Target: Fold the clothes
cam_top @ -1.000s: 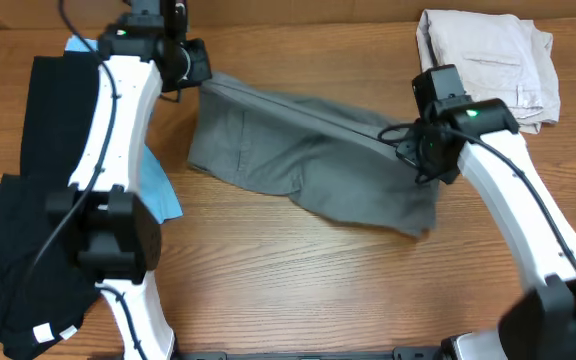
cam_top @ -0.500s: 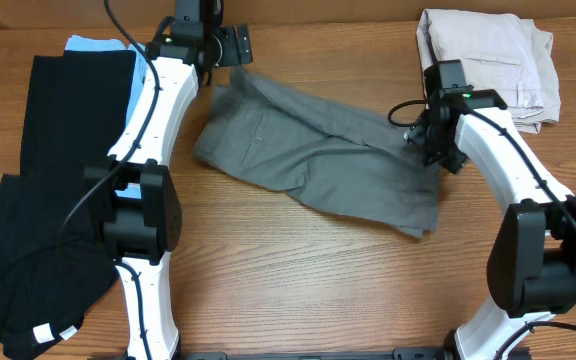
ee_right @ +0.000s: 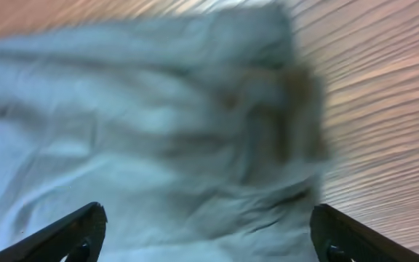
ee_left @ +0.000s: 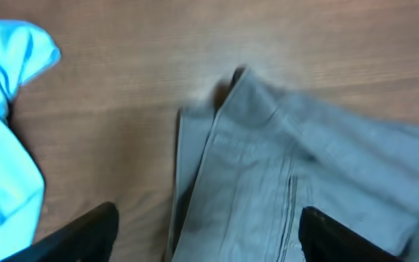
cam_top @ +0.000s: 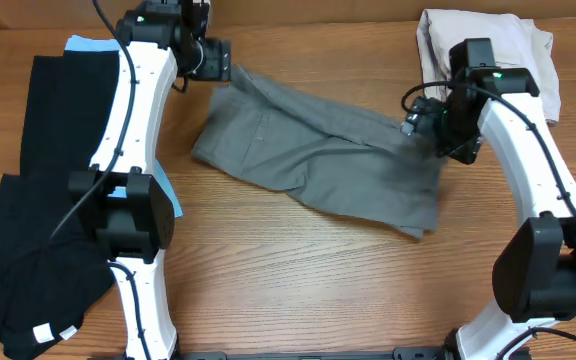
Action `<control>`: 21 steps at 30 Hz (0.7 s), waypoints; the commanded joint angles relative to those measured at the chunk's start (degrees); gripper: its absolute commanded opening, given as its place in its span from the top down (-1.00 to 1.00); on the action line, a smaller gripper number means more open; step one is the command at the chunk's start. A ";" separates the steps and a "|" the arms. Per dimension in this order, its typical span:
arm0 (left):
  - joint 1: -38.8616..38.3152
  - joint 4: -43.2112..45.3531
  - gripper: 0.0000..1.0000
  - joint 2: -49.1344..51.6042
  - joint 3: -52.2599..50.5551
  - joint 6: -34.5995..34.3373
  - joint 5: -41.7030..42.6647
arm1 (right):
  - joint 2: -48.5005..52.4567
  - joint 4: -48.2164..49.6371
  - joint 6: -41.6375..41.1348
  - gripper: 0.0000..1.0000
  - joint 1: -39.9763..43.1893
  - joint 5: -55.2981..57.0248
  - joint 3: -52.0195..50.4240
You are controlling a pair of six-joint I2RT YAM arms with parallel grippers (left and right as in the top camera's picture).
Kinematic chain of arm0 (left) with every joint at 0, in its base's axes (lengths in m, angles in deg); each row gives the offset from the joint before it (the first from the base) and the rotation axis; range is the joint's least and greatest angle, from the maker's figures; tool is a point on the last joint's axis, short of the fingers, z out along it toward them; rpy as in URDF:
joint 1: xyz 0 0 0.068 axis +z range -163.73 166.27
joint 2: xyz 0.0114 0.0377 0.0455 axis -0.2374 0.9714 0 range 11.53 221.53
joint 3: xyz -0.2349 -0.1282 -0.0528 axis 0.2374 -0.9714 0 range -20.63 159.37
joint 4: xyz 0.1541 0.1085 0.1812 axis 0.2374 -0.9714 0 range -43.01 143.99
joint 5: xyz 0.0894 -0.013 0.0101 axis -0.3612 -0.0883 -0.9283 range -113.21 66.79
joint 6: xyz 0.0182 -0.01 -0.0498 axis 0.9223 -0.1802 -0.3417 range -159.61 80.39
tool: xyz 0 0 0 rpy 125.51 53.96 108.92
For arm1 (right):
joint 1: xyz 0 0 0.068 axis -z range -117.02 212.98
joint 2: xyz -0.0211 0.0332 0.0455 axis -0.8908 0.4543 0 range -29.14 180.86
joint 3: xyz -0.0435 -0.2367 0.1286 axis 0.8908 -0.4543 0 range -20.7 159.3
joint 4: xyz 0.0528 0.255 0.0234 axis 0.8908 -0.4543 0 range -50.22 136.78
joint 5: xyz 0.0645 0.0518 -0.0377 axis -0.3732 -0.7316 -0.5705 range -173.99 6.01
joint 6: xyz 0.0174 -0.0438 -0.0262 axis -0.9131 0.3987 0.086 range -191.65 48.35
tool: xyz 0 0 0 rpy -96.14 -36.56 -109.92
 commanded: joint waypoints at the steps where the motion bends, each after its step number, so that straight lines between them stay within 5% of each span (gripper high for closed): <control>1: -0.37 0.70 -0.56 0.17 -4.26 4.79 1.66 | -1.33 0.76 2.78 -0.85 -2.82 -2.97 -0.81; 12: -1.51 22.82 -1.00 2.54 -12.00 17.35 4.33 | -1.33 5.22 2.27 -0.86 -4.61 -4.90 -3.30; 17: -2.34 27.41 -1.00 6.64 -12.00 18.69 4.52 | -1.33 5.22 2.27 -0.86 -4.61 -4.87 -3.30; 21: -2.38 25.18 -0.68 7.78 -11.96 17.33 5.40 | -1.49 4.92 2.62 -0.66 -4.61 -7.23 -3.26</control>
